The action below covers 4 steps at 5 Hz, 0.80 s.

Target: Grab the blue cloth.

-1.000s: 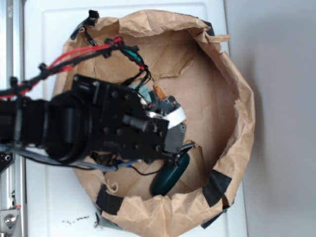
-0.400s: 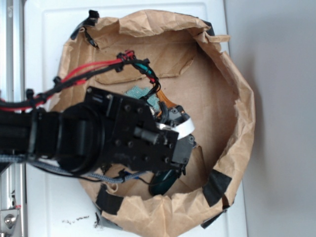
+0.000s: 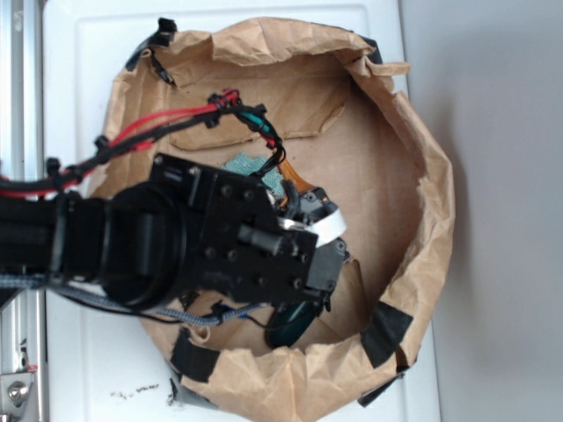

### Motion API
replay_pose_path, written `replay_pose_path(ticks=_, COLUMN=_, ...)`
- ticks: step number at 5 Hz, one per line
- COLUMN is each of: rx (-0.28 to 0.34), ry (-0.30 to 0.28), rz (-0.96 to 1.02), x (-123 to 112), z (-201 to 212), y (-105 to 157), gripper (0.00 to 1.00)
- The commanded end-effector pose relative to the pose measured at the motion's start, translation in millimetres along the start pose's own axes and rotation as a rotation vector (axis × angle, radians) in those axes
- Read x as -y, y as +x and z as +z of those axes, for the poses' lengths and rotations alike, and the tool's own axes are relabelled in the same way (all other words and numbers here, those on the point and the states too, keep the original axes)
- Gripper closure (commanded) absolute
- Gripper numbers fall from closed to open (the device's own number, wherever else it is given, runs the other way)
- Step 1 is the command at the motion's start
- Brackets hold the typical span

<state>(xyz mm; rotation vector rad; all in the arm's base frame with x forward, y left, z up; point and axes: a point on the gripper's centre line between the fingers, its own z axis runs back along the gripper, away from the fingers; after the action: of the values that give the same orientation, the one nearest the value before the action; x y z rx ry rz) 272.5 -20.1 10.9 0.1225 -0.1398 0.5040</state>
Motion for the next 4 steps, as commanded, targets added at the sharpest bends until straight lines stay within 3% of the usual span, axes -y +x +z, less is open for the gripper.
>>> replay_pose_path(ticks=1, rx=-0.096, ry=-0.067, rz=-0.102, x=-35, z=30, y=3, gripper=1.00)
replay_pose_path(ticks=2, rx=-0.097, ry=-0.105, rz=-0.163, x=-52, z=41, y=2, gripper=1.00)
replay_pose_path(ticks=4, rx=-0.102, ry=-0.113, rz=-0.181, x=-57, z=44, y=3, gripper=1.00)
